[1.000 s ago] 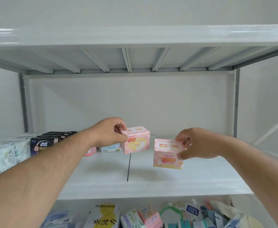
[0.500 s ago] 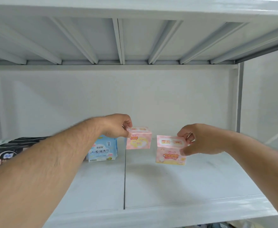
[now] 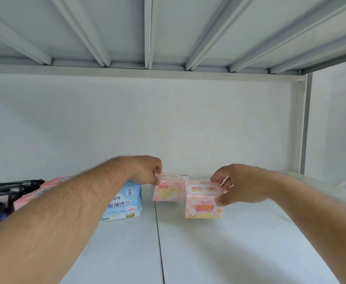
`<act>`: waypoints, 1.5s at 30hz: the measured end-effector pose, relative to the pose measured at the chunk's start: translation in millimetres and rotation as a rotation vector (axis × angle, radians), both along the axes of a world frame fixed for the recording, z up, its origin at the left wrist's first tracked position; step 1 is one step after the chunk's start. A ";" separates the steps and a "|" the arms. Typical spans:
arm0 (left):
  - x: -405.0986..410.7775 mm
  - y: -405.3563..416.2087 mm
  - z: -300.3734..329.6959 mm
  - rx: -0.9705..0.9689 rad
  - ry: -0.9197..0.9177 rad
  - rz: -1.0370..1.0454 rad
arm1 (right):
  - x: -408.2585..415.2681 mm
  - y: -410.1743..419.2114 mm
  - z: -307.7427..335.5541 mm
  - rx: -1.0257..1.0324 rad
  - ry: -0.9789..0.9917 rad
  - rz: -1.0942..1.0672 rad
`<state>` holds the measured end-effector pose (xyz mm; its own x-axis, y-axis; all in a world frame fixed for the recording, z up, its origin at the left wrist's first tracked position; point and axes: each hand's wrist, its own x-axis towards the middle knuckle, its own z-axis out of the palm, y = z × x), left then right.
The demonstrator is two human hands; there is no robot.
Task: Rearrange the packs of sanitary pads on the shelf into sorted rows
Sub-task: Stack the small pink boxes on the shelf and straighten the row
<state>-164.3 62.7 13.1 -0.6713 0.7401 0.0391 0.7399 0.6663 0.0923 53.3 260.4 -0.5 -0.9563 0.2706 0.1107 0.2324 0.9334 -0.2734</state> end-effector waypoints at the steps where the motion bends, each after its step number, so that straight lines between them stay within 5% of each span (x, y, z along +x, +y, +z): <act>1: -3.8 2.0 -2.9 -0.027 0.006 0.005 | -5.0 -0.6 -1.5 -0.005 -0.005 0.004; 23: -24.3 7.9 -14.8 -0.080 -0.013 -0.027 | -91.6 -31.5 -25.5 -0.061 0.003 0.102; 45: -7.4 -1.0 -9.6 -0.005 0.037 -0.009 | -67.9 -38.4 -23.6 -0.003 0.010 0.020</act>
